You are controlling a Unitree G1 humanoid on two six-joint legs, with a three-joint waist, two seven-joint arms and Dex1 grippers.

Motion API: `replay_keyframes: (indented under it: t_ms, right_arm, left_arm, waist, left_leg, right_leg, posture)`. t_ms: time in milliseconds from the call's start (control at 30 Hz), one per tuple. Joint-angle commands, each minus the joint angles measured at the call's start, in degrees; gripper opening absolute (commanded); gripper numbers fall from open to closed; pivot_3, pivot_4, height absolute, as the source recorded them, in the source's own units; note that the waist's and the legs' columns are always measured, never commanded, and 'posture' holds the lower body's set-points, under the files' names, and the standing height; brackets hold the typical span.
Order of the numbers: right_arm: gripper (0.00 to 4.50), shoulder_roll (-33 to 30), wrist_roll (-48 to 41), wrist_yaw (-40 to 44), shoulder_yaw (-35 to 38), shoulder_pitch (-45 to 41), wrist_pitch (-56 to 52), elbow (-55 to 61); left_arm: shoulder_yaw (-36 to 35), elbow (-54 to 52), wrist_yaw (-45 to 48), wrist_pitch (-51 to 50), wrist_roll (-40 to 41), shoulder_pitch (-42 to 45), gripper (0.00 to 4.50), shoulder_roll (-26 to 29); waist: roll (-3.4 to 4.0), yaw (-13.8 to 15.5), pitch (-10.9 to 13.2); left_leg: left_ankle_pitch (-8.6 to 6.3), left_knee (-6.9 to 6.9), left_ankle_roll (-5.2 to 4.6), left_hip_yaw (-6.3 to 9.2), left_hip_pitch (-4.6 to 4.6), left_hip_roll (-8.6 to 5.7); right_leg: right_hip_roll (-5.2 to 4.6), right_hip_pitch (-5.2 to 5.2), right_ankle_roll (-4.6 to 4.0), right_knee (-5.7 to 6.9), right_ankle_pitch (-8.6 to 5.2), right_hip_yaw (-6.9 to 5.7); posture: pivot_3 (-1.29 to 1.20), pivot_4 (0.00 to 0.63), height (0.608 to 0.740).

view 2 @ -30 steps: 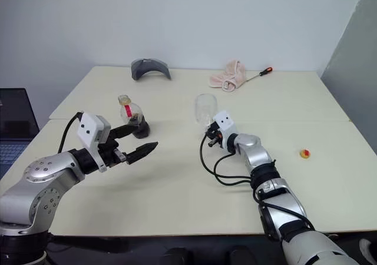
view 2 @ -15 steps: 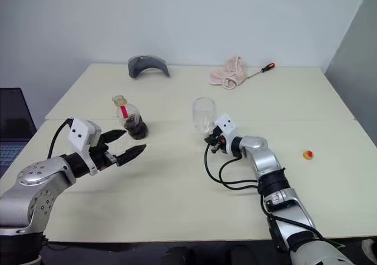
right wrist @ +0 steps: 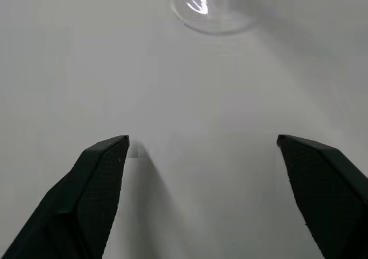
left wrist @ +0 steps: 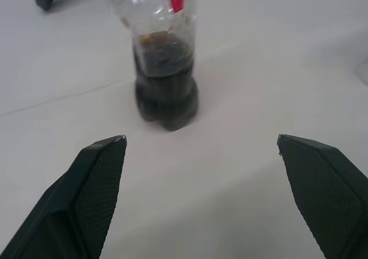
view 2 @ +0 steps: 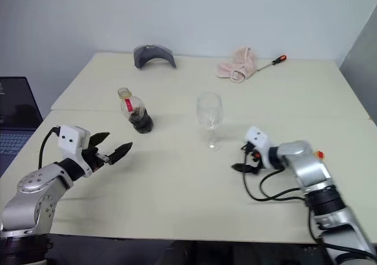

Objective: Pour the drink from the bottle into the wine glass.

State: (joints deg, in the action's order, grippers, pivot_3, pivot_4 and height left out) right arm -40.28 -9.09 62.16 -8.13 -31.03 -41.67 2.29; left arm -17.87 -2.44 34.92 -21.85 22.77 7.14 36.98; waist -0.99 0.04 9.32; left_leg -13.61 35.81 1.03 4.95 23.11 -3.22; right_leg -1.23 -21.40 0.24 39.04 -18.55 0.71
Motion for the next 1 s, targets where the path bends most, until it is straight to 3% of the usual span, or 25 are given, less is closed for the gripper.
replay_keyframes:
  t_ms: [33, 200, 333, 533, 1000]
  right_arm:
    - [4.46, -1.78, -7.46, 2.14, 7.04, -9.12, -2.61, 5.73]
    - [4.46, 0.71, -14.78, -0.17, 9.48, -21.99, -9.38, 7.74]
    - [4.46, 3.32, -17.22, -2.32, 8.02, -26.18, -10.83, 10.37]
    - [4.46, 4.58, -20.51, -3.96, 7.51, -28.04, -11.88, 12.87]
    - [4.46, 1.95, -20.28, -6.89, 3.86, -27.14, -12.67, 15.73]
  left_arm:
    - [0.06, 2.53, -1.75, 4.04, -2.2, 4.28, 4.5, -0.74]
    - [2.86, 9.52, -1.92, 6.23, -4.58, 11.17, 4.5, -1.78]
    - [4.33, 15.4, -2.6, 8.72, -6.48, 16.42, 4.5, -3.12]
    - [6.04, 25.54, -2.35, 13.3, -8.68, 23.3, 4.5, -5.8]
    - [7.28, 47.27, -1.83, 26.0, -11.28, 36.04, 4.5, -10.6]
  waist:
    - [0.01, -0.49, 0.24]
    - [-0.09, -1.1, 0.41]
    - [-0.21, -1.01, 0.44]
    - [-0.23, -0.98, 0.45]
    - [-0.28, -1.04, 0.46]
  left_leg:
    - [0.0, 0.05, 0.0, -0.02, 0.0, 0.01]
    - [0.0, 0.03, -0.01, 0.01, -0.03, 0.07]
    - [0.0, 0.16, -0.01, 0.01, 0.15, 0.06]
    - [0.12, 0.5, 0.19, 0.0, 1.0, 0.01]
    - [0.01, 1.18, -0.04, 0.01, 1.03, -0.03]
  right_leg:
    - [0.01, 0.0, 0.03, 0.01, 0.03, 0.02]
    - [0.09, 0.03, 0.02, 0.01, 0.11, -0.06]
    - [0.08, -0.03, 0.02, -0.07, 0.11, -0.06]
    - [0.05, -0.78, 0.1, 0.09, 0.18, -0.06]
    - [0.05, -0.88, 0.11, 0.94, 0.18, -0.06]
  posture:
    - [0.0, 0.15, 0.74]
    - [0.0, 0.15, 0.74]
    - [0.0, 0.15, 0.74]
    - [0.0, 0.15, 0.74]
    - [0.0, 0.15, 0.74]
